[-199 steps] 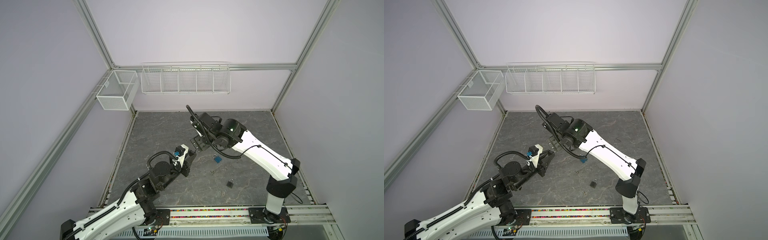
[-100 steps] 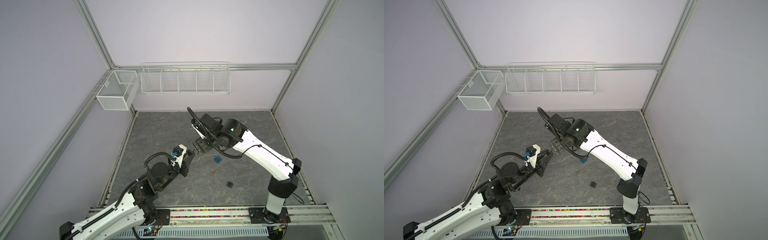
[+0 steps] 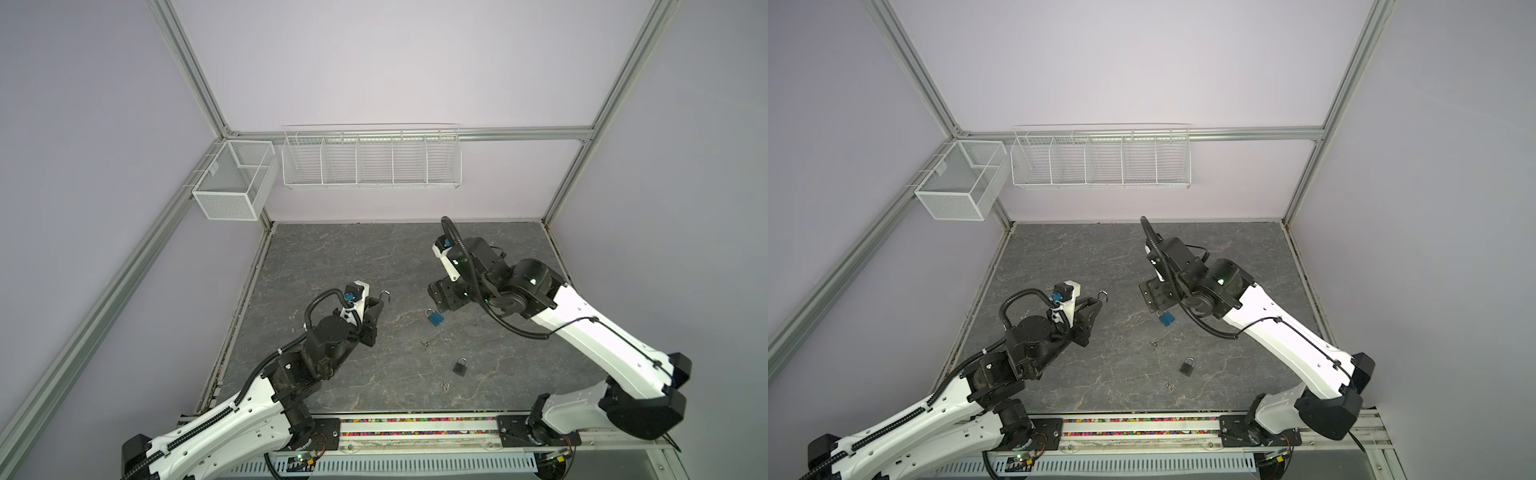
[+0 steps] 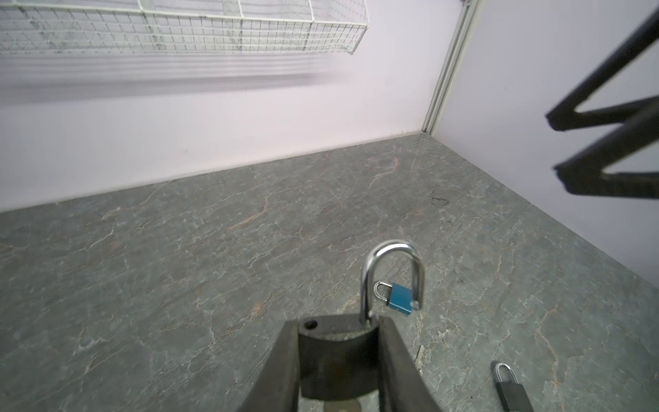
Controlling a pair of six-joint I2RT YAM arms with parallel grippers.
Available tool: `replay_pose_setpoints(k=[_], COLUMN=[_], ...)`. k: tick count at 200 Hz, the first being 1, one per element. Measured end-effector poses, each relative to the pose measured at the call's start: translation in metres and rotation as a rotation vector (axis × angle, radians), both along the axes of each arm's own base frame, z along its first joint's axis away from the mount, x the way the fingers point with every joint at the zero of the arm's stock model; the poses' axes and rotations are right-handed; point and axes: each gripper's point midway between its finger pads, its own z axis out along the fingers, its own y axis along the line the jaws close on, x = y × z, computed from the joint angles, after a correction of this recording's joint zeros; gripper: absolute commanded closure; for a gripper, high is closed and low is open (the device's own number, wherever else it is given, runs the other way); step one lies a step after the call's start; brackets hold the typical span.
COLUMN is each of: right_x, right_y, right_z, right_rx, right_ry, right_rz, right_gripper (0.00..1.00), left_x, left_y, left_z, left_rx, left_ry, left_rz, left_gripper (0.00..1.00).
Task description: Unlock with the key
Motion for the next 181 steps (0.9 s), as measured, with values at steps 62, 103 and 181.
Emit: replay_pose_setpoints(k=[62,103,181], right_x=[-0.009,-0.022,-0.039], right_y=[-0.05,-0.054,-0.051], right_z=[-0.052,-0.098,-0.145], right_rx=[0.111,0.133,0.178], right_ry=[0.08,0.194,0.309], right_rz=[-0.145,-0.182,-0.208], right_gripper=[0.11,0.11,0.09], left_x=[0.038,0.057,0.085], left_y=[-0.004,-0.007,-0.024], left_z=[-0.073,-0.121,-0.169], left_rx=[0.05,0.081,0.102], left_ry=[0.342,0.53,0.713], left_rz=[0.157,0.25,0.339], left_gripper=[1.0,1.0,1.0])
